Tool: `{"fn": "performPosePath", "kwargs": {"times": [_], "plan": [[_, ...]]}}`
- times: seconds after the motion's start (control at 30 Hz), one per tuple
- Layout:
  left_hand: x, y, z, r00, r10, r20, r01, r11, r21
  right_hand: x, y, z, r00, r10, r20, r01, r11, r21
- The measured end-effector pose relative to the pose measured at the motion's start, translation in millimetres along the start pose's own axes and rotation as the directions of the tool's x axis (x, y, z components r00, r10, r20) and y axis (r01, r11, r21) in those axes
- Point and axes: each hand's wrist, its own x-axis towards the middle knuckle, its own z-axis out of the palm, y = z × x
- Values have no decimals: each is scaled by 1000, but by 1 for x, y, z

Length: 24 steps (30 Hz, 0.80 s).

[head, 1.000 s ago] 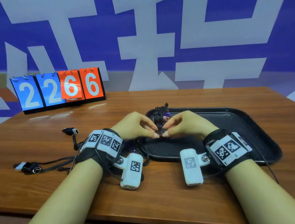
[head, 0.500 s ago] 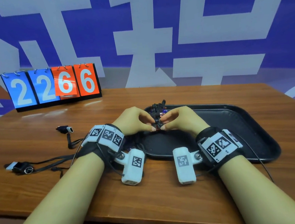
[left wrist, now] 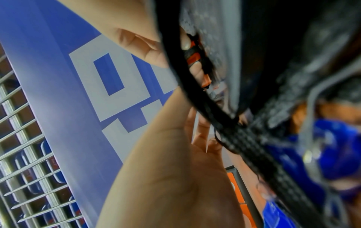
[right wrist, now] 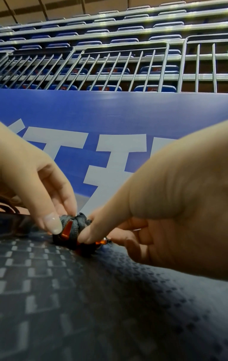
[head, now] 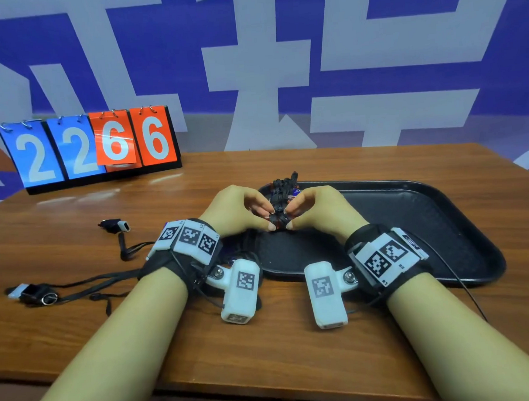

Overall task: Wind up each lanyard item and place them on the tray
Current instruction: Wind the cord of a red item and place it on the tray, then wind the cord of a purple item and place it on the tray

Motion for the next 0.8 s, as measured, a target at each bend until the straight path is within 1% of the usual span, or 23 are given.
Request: {"fn": "performPosePath", "kwargs": {"times": [0.1,0.27,0.4,0.47,0.53,0.6,0.67,0.7,0.73,0.8], "plan": [[-1,2,0,1000,-20,5,20,1000,-12,0,0,0,1000,-2,-2,2,1000,-2],[-5,5,-2,999,-25,29,26,999,-31,-1,0,-1,999,-23,-24,24,998,55],[-10,5,-5,1000,-8,0,8,1000,-26,-2,0,-3,999,-18,-35,20,997,80],[-12,5,-6,999,-21,-25,20,999,-48,-4,0,-4,999,-31,-32,35,994,100],[-16,5,-8,997,-35,-68,31,997,-70,-7,-4,-5,997,-66,-47,71,990,124],[-21,5,-12,993,-39,-111,30,996,-81,-10,-10,-6,989,-130,-73,140,978,154],[-28,6,-16,991,-43,-124,29,993,-112,-14,-18,-9,978,-192,-80,204,962,184],[-32,8,-20,991,-42,-128,26,992,-124,-17,-23,-11,975,-214,-61,222,954,200],[-38,8,-24,990,-44,-135,26,991,-134,-20,-28,-10,974,-226,-16,224,952,209],[-45,9,-32,988,-53,-148,28,986,-163,-26,-36,-9,969,-219,118,197,965,171]]}}
